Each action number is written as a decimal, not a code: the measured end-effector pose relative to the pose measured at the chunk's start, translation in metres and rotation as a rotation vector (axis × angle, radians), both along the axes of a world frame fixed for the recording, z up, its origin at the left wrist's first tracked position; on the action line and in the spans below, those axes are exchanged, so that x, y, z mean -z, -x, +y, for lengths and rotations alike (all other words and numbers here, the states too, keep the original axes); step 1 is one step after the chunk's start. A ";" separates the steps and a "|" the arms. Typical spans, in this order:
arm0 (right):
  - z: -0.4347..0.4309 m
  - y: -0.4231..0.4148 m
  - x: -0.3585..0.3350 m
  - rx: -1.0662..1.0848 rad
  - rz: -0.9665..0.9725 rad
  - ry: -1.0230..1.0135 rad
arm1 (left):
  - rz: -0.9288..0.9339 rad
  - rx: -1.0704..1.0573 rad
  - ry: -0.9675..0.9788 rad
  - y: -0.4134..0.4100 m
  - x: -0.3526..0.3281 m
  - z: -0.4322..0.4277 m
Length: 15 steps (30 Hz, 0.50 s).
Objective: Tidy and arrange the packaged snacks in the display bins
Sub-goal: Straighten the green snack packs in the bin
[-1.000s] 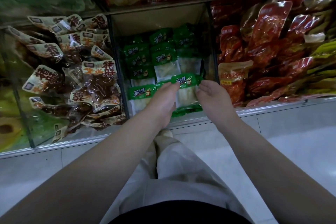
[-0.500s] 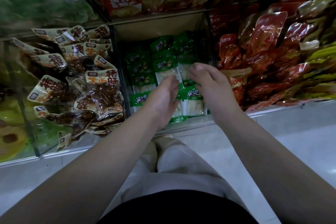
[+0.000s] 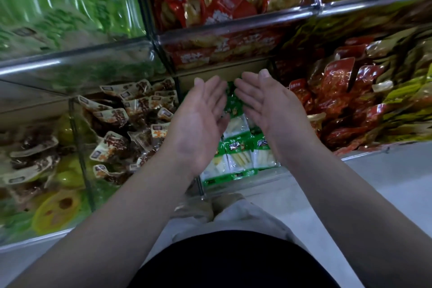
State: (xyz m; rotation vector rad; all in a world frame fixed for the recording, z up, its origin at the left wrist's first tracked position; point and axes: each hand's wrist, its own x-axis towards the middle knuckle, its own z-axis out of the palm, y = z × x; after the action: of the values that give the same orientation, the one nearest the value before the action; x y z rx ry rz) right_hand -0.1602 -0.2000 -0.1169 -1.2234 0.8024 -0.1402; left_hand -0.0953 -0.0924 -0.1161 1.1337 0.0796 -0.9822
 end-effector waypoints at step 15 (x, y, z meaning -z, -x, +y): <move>0.036 -0.033 -0.053 0.012 -0.197 0.085 | -0.191 0.032 0.144 -0.042 -0.066 0.034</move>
State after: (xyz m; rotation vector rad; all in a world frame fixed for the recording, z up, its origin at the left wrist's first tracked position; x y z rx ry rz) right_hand -0.1269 -0.1636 -0.0638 -1.2627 0.6379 -0.3024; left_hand -0.0534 -0.0585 -0.0502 1.0930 -0.1611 -0.8896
